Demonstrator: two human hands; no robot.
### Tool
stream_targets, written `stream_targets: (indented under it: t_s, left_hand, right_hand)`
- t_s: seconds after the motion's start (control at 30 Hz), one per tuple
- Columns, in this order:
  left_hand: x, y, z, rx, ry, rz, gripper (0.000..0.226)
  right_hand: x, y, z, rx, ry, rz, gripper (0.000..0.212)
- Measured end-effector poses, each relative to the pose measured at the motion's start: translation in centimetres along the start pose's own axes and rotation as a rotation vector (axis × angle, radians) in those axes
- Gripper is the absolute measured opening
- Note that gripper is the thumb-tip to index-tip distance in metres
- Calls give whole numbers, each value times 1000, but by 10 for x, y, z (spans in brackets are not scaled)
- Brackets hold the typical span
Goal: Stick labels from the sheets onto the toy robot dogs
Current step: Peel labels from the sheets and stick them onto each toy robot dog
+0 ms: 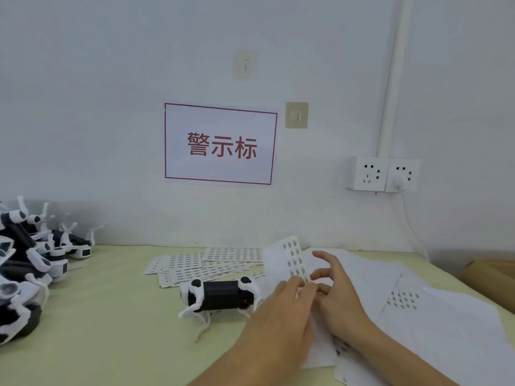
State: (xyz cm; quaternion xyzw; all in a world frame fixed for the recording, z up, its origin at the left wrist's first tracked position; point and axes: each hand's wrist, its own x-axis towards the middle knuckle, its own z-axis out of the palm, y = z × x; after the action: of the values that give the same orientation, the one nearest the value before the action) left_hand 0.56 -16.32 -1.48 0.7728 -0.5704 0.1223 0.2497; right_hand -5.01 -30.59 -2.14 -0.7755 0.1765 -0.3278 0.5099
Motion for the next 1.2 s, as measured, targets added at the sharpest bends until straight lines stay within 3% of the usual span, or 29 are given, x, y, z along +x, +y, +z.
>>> stream_targets:
  t_s: [0.17, 0.4, 0.6, 0.87, 1.0, 1.2]
  left_hand:
    - [-4, -11, 21, 5, 55, -34, 58]
    - [-7, -22, 28, -110, 153, -76, 54]
    - [-5, -29, 27, -146, 220, -94, 49]
    - [-6, -27, 24, -248, 235, -167, 37]
    - [-5, -25, 23, -226, 250, -206, 35]
    - [-6, -22, 19, -188, 226, -232, 34]
  right_hand:
    - [1, -4, 2, 229, 63, 81, 50]
    - [-8, -4, 12, 331, -65, 61, 40]
    - [-5, 2, 11, 351, -29, 42, 33]
    - [0, 9, 6, 554, -84, 189, 24]
    - [-1, 10, 6, 495, -220, 184, 18]
    - [0, 9, 6, 417, -193, 204, 14]
